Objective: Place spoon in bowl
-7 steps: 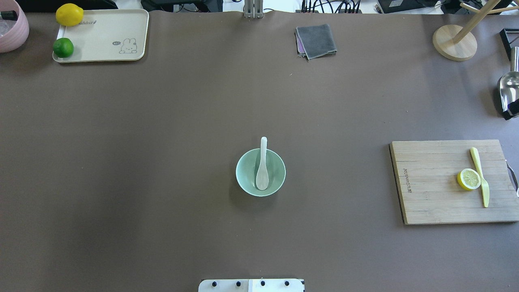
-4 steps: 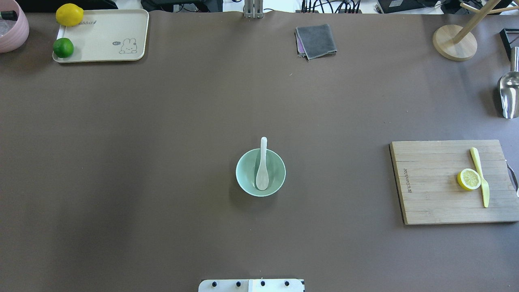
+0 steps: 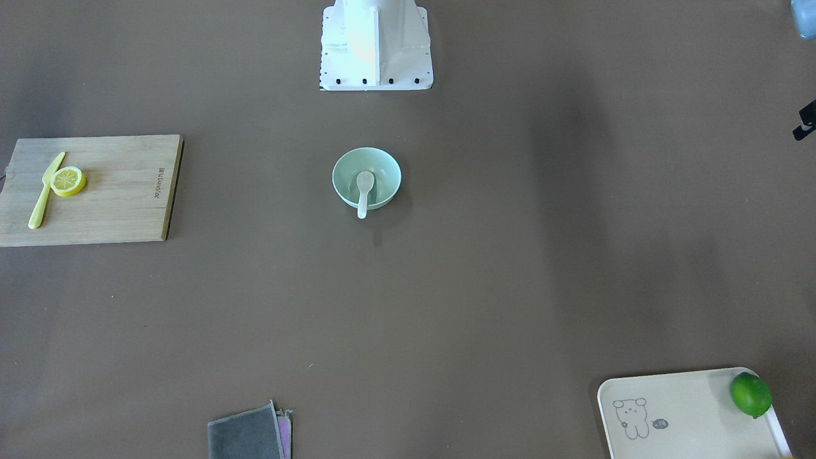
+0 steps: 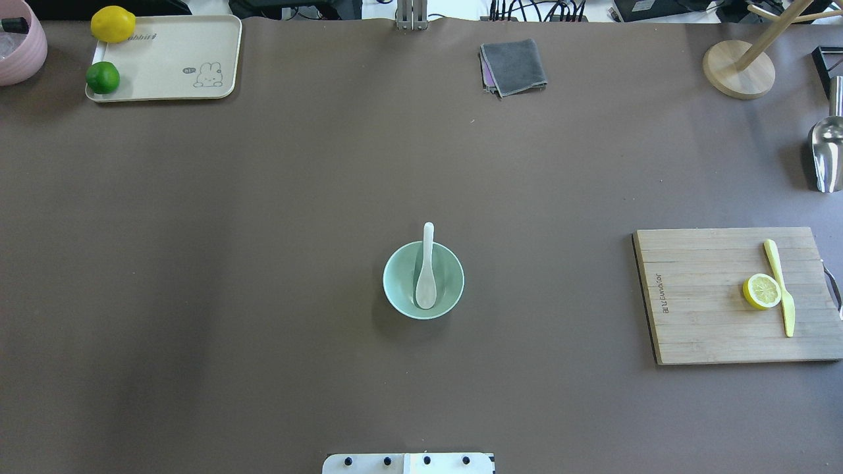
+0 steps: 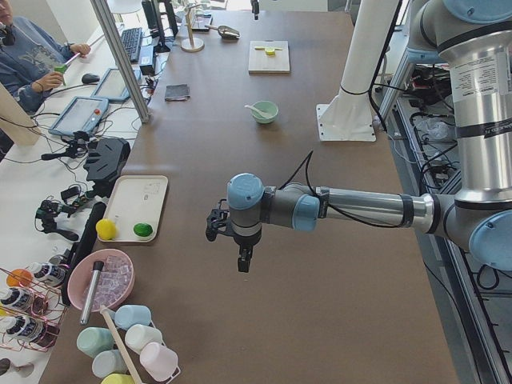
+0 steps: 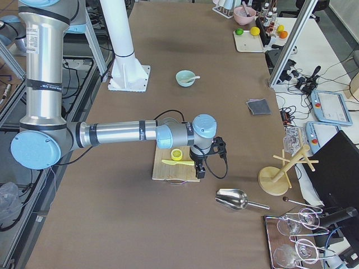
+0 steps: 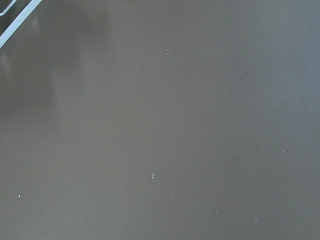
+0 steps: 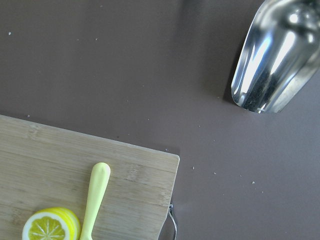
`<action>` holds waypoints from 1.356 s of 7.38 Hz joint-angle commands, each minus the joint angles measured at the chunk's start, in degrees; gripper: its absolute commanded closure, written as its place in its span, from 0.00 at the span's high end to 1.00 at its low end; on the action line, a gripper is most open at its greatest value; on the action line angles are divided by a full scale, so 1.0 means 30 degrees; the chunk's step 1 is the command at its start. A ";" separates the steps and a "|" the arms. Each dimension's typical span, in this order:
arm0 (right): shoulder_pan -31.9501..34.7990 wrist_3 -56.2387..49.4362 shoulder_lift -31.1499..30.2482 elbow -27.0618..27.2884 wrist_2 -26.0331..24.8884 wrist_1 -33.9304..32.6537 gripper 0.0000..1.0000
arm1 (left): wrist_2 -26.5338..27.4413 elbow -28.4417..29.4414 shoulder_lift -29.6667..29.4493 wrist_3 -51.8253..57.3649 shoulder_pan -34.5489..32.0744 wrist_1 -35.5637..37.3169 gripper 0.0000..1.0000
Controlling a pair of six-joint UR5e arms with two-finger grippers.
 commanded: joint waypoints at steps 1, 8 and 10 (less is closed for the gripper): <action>0.0152 0.0000 -0.0079 -0.0160 0.0172 0.0004 1.00 | 0.0029 0.0053 0.0003 0.0000 -0.0096 -0.0009 0.97; 0.0152 0.0029 -0.0343 0.0043 0.0230 0.0004 1.00 | 0.0059 0.0023 0.0003 0.0000 -0.0535 -0.0038 0.98; 0.0152 0.0029 -0.0314 0.0103 0.0172 0.0034 1.00 | 0.0030 -0.0035 0.0003 0.0000 -0.0565 -0.0067 0.98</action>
